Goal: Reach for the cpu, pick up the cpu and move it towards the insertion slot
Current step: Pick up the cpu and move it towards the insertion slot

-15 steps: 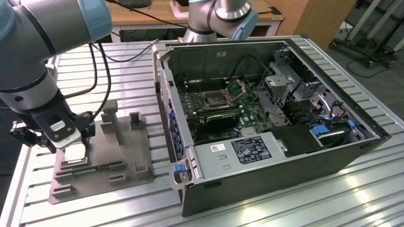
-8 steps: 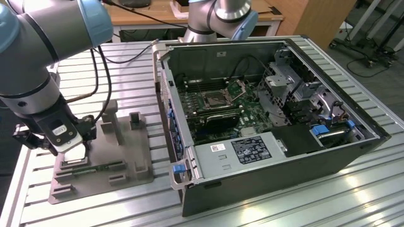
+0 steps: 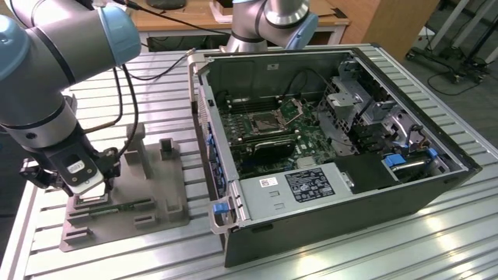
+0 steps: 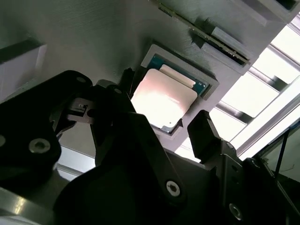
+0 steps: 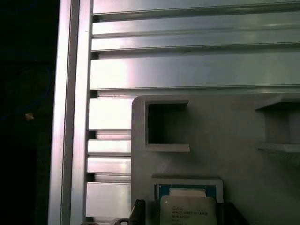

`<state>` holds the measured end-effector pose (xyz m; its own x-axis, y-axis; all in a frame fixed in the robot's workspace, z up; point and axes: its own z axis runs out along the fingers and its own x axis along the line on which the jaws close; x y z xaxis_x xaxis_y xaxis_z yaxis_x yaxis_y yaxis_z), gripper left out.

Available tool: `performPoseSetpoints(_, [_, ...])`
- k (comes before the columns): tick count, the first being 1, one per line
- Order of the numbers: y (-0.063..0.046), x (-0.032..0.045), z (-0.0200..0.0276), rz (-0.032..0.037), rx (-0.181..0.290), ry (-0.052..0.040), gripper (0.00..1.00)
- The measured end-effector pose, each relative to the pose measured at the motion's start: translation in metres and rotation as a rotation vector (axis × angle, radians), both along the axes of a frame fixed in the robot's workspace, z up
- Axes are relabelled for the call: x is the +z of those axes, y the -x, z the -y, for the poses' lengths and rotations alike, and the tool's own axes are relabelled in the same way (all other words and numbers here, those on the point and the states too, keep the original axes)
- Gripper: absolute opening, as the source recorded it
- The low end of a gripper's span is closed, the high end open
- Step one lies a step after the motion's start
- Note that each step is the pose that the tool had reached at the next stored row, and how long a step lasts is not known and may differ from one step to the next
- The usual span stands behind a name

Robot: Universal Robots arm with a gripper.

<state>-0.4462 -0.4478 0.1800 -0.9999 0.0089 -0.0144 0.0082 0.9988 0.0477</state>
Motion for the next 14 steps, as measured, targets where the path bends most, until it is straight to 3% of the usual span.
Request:
performPoseSetpoints(12, [-0.0006,-0.0002,0.0006,0.0,-0.008,0.0001,0.72])
performPoseSetpoints(13, [-0.0006,-0.0002,0.0006,0.0,-0.008,0.0001,0.65])
performPoseSetpoints(14, [-0.0006,-0.0002,0.0006,0.0,-0.008,0.0,0.65])
